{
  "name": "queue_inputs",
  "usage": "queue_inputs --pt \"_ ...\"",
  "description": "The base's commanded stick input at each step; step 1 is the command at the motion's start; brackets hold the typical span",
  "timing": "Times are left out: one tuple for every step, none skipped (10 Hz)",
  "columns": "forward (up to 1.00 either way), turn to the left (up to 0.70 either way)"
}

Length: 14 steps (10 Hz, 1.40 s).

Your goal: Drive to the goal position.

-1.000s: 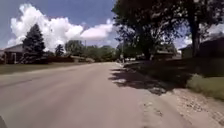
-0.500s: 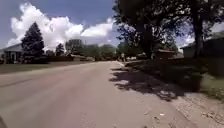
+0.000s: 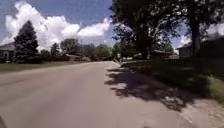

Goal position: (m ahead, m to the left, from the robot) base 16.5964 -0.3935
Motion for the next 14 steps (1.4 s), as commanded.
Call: queue_inputs --pt "0.70 0.00" --pt "0.70 0.00" --pt "0.70 0.00" --pt "0.70 0.00" --pt "0.70 0.00" --pt "0.70 0.00" --pt "0.70 0.00" --pt "0.70 0.13" --pt "0.70 0.25" --pt "0.70 0.00" --pt "0.70 0.00" --pt "0.70 0.00" --pt "0.70 0.00" --pt "0.70 0.00"
